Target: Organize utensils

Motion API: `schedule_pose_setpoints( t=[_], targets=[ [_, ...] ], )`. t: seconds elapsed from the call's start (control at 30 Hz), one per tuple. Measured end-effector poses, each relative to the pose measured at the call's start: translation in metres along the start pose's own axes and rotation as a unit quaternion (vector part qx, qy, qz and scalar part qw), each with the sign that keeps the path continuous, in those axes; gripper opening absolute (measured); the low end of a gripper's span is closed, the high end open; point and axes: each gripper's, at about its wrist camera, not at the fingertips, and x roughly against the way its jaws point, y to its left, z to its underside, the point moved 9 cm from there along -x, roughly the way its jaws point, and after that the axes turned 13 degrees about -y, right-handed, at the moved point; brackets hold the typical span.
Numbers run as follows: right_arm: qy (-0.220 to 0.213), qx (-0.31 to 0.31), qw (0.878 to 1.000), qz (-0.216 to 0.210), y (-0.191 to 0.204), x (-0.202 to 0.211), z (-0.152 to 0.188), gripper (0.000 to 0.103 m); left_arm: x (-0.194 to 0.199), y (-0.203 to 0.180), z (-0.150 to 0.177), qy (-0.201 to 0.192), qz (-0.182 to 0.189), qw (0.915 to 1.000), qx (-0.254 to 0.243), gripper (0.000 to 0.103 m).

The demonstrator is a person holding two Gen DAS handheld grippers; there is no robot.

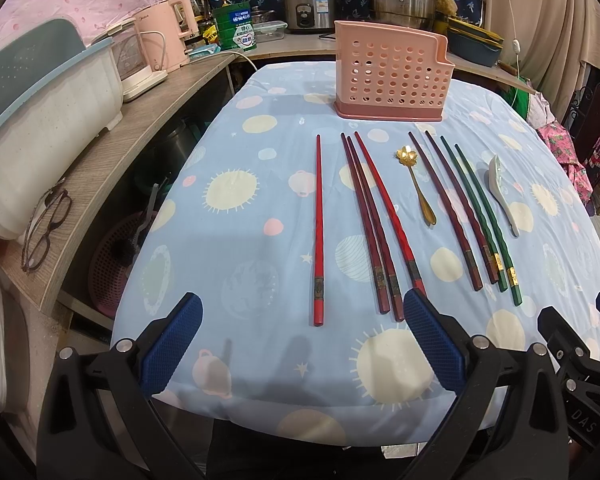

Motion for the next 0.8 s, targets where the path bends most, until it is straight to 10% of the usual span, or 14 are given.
schedule_pose_setpoints(
  t=[0.8],
  targets=[
    [-0.002,-0.026,0.999,0.02,-0.029,-0.056,-0.014,0.09,-0.065,0.018,0.014,0.039,0.007,0.9989,0.025,0.096]
  ],
)
